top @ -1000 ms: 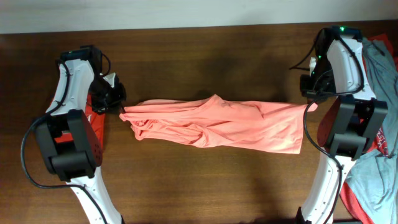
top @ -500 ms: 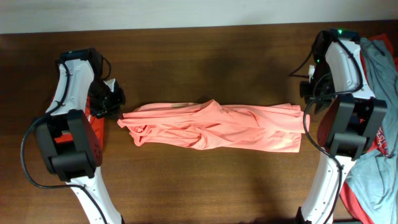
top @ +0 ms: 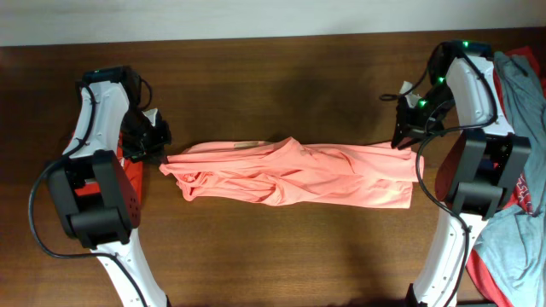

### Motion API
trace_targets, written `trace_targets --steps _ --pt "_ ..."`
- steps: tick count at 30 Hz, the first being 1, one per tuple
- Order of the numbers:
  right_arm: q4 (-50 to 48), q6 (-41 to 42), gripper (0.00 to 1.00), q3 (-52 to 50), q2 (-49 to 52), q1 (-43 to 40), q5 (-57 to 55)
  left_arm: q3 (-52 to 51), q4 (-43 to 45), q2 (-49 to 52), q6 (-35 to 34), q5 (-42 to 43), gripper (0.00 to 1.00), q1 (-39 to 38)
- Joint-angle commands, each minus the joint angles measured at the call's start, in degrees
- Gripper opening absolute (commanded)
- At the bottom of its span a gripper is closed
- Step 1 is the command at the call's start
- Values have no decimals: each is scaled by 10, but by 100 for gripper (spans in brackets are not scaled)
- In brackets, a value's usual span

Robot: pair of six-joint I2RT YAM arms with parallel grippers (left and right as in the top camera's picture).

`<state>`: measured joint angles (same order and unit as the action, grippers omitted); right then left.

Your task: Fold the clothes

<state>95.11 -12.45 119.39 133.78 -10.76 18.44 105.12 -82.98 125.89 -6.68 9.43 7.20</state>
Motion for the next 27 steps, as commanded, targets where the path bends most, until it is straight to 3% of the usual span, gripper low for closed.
trace_targets --steps 1,11,27 --pt "-15 -23 20 -18 -9 7 34 9 -3 -21 -1 -6 9 5" --pt "-107 -23 23 -162 -9 7 33 9 -24 -21 0 28 56 4" --pt "-122 -23 23 -179 -9 6 19 -102 36 -21 8 93 59 -29"
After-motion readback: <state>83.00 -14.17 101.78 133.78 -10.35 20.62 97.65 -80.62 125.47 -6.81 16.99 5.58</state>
